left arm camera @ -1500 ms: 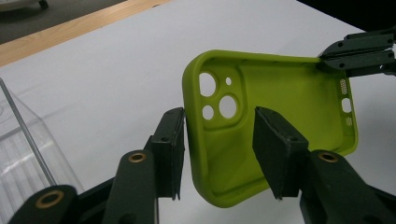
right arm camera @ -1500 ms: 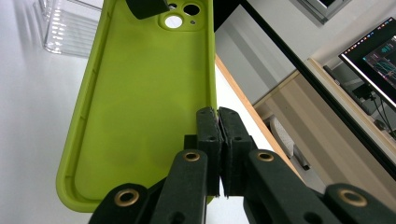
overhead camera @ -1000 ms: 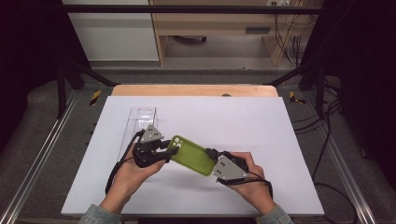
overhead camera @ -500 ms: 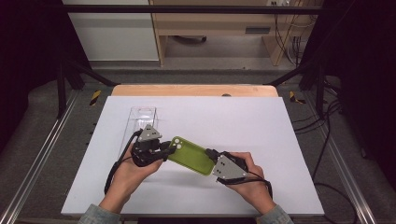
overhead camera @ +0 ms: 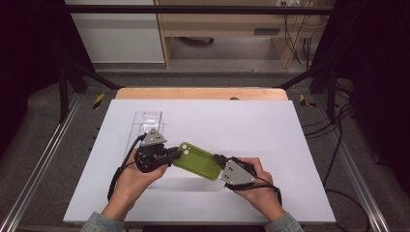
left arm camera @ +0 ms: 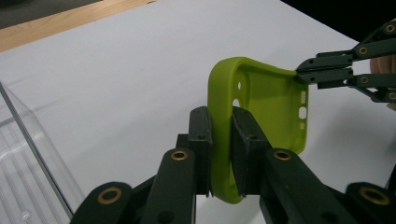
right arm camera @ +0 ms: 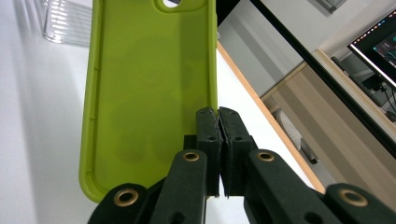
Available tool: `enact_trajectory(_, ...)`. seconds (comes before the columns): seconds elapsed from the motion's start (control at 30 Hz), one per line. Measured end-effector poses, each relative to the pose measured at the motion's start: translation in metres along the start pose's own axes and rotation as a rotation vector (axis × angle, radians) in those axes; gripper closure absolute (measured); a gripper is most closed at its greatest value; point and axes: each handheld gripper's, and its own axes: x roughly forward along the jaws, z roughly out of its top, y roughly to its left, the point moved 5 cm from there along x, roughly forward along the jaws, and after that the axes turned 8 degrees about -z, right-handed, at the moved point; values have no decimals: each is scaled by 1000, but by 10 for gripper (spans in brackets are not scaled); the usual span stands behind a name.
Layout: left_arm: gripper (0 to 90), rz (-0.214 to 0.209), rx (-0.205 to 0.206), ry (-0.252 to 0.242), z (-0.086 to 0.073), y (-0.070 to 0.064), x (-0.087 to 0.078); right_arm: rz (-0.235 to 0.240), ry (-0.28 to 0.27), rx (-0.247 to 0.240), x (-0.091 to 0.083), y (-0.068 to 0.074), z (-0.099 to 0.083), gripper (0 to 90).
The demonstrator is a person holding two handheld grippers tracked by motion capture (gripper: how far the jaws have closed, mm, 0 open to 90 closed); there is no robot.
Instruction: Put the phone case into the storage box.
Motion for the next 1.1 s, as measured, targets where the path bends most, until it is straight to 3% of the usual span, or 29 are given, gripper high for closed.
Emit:
enact_trajectory(0.23,798,-15,-3,-5,2,-4,-1,7,1,21,2,-1,-4,880)
enact_trajectory(1.1,800,0,23,-2,4,-5,0,26,6,48,3,-1,-7,873)
